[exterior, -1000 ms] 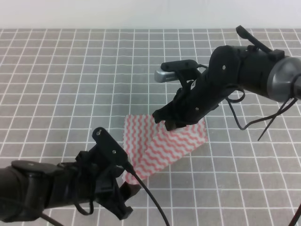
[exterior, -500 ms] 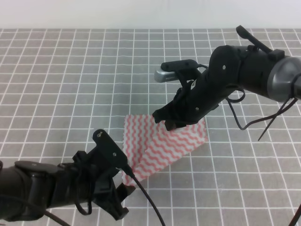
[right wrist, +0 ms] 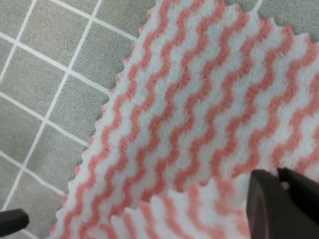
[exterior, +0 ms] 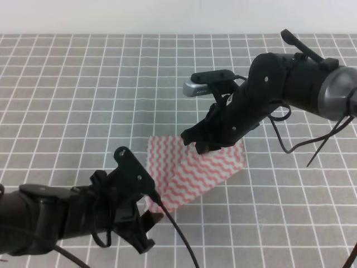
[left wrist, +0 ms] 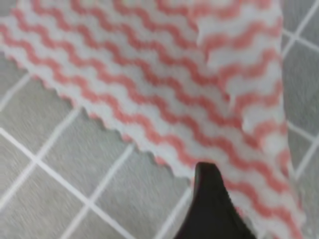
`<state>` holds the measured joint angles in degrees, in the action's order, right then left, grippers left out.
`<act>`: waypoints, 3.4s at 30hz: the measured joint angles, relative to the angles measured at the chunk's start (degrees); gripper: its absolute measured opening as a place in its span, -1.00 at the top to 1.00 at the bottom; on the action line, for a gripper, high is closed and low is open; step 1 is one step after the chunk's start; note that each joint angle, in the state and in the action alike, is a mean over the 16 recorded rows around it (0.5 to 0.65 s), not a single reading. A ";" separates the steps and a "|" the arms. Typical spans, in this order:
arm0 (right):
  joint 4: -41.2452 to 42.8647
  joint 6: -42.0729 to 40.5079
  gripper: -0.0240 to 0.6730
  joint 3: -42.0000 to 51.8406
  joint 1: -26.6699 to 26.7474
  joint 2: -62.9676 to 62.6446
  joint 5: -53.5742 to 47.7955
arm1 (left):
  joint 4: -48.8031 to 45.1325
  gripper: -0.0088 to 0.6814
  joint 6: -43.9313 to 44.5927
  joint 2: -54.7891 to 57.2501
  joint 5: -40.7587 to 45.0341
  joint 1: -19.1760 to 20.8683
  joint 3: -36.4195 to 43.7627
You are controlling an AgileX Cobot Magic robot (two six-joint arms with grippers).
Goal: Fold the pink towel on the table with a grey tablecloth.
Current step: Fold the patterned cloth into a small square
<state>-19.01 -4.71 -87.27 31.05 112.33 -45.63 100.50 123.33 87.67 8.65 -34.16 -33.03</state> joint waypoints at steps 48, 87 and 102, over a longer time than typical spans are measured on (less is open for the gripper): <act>-0.88 0.04 0.96 0.00 -1.21 0.00 -0.04 | 0.25 0.97 5.33 5.39 0.25 -0.03 -2.44; -2.12 0.98 0.96 0.00 -9.43 -0.08 -2.95 | -0.26 0.98 14.53 13.70 -10.03 0.02 -21.06; -2.22 1.51 0.96 -0.01 -10.29 1.12 -2.23 | -0.11 0.98 15.28 14.96 -9.99 0.02 -22.21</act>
<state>-21.23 -3.20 -87.29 20.76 113.45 -47.86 100.39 138.62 102.63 -1.34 -34.14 -55.23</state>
